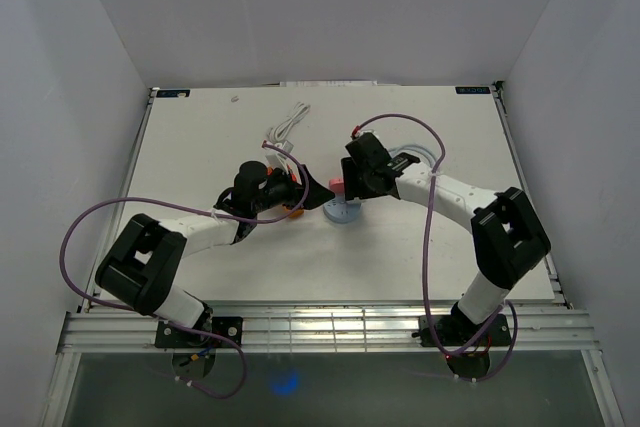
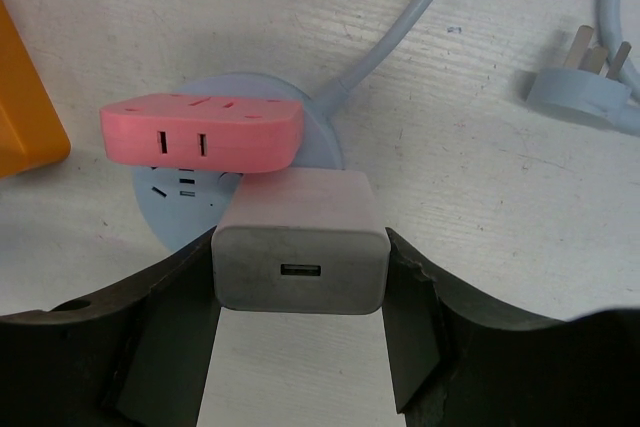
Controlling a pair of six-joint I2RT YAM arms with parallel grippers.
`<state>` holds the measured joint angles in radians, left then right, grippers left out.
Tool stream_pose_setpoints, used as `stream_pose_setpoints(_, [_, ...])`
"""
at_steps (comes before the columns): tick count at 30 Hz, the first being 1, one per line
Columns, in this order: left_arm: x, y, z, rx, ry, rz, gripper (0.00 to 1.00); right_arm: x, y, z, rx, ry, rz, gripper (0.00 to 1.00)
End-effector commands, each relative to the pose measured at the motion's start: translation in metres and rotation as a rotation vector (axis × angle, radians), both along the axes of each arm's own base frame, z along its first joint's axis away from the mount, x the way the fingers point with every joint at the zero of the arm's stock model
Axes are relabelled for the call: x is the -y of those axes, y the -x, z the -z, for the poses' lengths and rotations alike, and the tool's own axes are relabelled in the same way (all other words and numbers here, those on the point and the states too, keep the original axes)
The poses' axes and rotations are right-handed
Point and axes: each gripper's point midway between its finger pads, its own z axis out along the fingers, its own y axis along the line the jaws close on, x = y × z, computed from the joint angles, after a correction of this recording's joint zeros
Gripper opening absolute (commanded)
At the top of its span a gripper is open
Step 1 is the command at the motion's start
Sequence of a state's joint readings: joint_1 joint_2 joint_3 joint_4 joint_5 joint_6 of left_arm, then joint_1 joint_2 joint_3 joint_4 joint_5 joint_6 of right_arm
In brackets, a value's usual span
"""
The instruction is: Insert the plug
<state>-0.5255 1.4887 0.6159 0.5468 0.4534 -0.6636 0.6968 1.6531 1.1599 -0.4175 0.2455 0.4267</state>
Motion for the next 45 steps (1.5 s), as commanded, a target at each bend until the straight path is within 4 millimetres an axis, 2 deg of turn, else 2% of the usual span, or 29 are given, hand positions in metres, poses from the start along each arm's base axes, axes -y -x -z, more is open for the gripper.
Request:
stream_pose_setpoints(1, [0.000, -0.001, -0.011, 0.027, 0.023, 0.005, 0.98, -0.002, -0.009, -0.007, 0.022, 0.055, -0.019, 0.08])
stream_pose_setpoints(12, [-0.001, -0.002, -0.010, 0.023, 0.020, 0.002, 0.98, 0.002, -0.009, 0.007, -0.014, 0.196, -0.063, 0.08])
stream_pose_setpoints(18, [-0.002, -0.002, -0.010, 0.024, 0.021, 0.000, 0.98, 0.004, -0.006, 0.017, -0.034, 0.216, -0.075, 0.08])
stream_pose_setpoints(27, [-0.002, -0.002, -0.010, 0.023, 0.022, 0.003, 0.98, -0.001, 0.011, 0.054, -0.121, 0.194, -0.127, 0.08])
stream_pose_setpoints(31, [-0.002, -0.002, -0.009, 0.019, 0.022, 0.003, 0.98, 0.006, 0.023, 0.074, -0.173, 0.210, -0.124, 0.08])
stream_pose_setpoints(34, [-0.002, -0.001, -0.011, 0.024, 0.025, 0.006, 0.98, 0.006, 0.029, 0.080, -0.183, 0.191, -0.131, 0.08])
stream_pose_setpoints(35, [-0.001, -0.001, -0.010, 0.020, 0.027, 0.009, 0.98, 0.016, 0.024, 0.077, -0.164, 0.245, -0.103, 0.08])
stream_pose_setpoints(38, [-0.001, -0.001, -0.009, 0.019, 0.026, 0.009, 0.98, 0.024, 0.021, 0.069, -0.158, 0.297, -0.094, 0.08])
stream_pose_setpoints(43, [-0.001, -0.001, -0.009, 0.019, 0.026, 0.009, 0.98, 0.041, 0.032, 0.090, -0.234, 0.406, -0.114, 0.08])
stream_pose_setpoints(45, [-0.001, -0.002, -0.009, 0.019, 0.026, 0.009, 0.98, 0.046, 0.033, 0.092, -0.237, 0.432, -0.107, 0.08])
